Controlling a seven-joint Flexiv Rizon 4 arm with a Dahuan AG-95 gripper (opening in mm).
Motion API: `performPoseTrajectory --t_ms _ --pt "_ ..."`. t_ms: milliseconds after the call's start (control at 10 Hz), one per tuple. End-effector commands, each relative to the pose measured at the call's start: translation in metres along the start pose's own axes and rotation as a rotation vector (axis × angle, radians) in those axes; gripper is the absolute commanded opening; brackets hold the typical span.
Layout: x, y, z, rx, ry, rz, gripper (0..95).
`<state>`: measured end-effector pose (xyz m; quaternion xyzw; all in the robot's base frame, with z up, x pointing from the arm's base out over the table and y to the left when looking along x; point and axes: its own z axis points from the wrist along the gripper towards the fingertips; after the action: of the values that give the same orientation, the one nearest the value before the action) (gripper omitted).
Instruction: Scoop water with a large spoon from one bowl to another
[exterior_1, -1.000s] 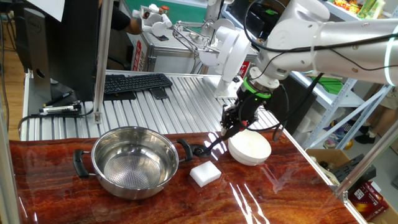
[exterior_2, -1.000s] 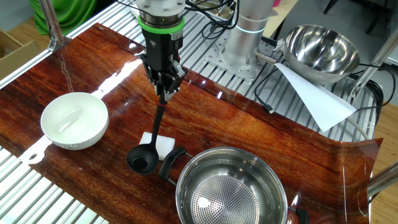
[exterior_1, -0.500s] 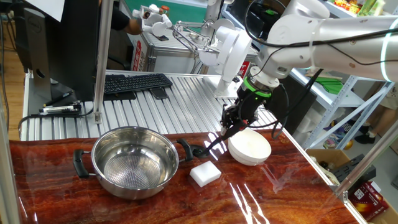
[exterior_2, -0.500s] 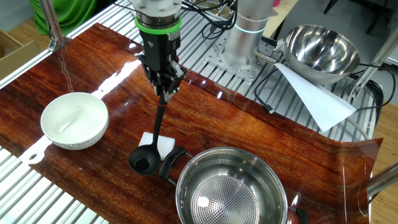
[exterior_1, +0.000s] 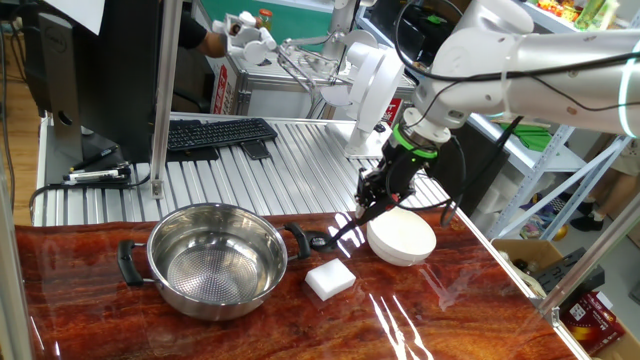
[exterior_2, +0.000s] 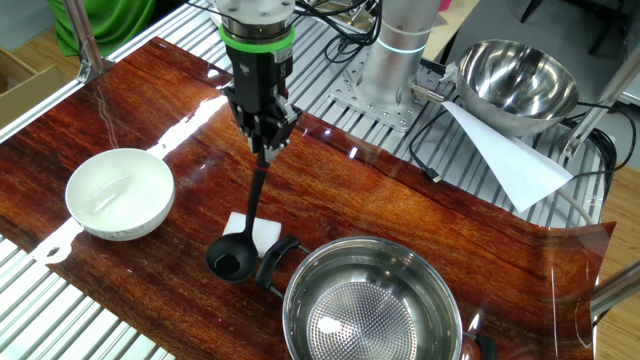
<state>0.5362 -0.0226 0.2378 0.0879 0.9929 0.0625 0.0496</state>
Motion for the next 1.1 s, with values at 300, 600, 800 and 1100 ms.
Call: performPoseTrajectory --t_ms 300,600,800,1100 --pt "-0.0002 -0.0002 -0.0006 -0.062 0.013 -0.050 0.0" --pt "-0.0002 -0.0002 -0.0006 -0.069 -0.003 -0.112 0.0" --pt "-0.0002 -0.0002 -0.0006 -0.044 -0.009 -0.130 0.0" --pt "-0.0002 -0.0002 -0.0006 -0.046 -0.011 -0.142 0.0"
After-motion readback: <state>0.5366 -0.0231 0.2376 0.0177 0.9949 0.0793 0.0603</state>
